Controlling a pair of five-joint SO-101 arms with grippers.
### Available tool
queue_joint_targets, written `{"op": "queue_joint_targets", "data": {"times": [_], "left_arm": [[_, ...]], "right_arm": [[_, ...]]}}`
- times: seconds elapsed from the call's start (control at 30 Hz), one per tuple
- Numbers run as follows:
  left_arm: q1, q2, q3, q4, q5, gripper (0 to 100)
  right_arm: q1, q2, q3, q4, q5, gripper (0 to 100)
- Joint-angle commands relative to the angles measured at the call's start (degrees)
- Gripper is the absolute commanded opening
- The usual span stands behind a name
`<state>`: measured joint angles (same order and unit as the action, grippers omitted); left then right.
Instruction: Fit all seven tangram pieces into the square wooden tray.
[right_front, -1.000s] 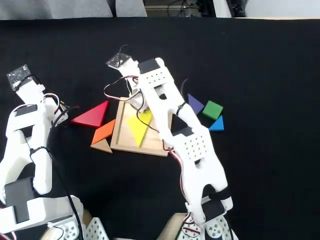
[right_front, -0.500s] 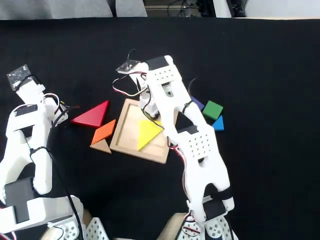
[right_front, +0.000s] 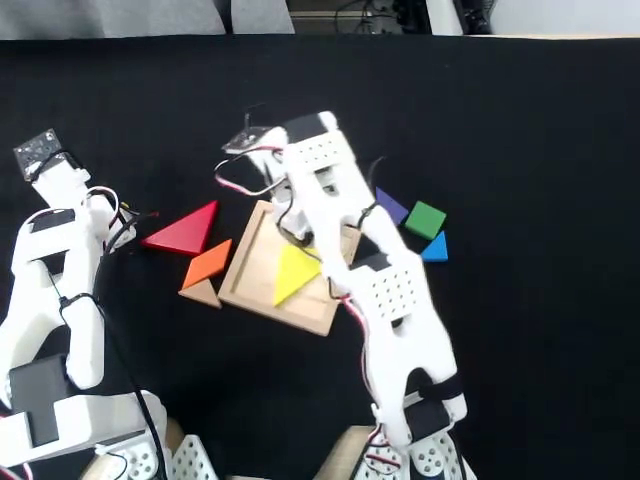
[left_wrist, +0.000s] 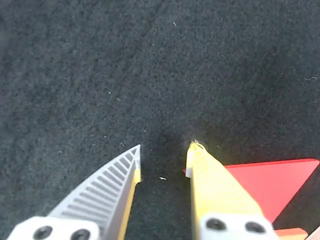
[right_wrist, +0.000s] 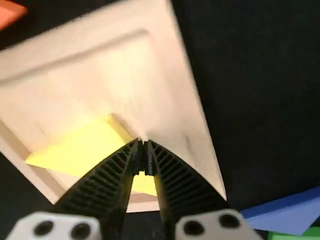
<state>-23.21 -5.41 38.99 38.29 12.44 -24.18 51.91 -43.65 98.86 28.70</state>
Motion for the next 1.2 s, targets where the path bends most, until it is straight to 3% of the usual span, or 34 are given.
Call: {"op": "queue_joint_targets", "data": {"times": [0.0, 0.3, 0.43, 0.63, 0.97, 1.17], "left_arm": [[0.48, -0.79, -0.40, -0.62, 0.18, 16], [0.48, -0.79, -0.40, -0.62, 0.18, 16], [0.48, -0.79, -0.40, -0.53, 0.18, 16], [0.48, -0.79, -0.40, -0.53, 0.18, 16], [0.48, -0.79, -0.40, -0.53, 0.18, 16], [0.48, -0.79, -0.40, -0.53, 0.18, 16]], "right_arm": [[-3.08, -6.29, -0.22, 2.02, 0.09, 1.0], [-1.58, -17.71, 9.01, 2.11, 0.88, 1.0], [-3.43, -28.88, 24.13, 1.49, 8.09, 1.0], [-4.92, -34.68, 44.79, -12.13, 7.82, 1.0], [-7.47, -32.66, 51.12, -20.04, 4.66, 1.0], [-7.65, -28.88, 46.90, -19.52, 3.78, 1.0]]}}
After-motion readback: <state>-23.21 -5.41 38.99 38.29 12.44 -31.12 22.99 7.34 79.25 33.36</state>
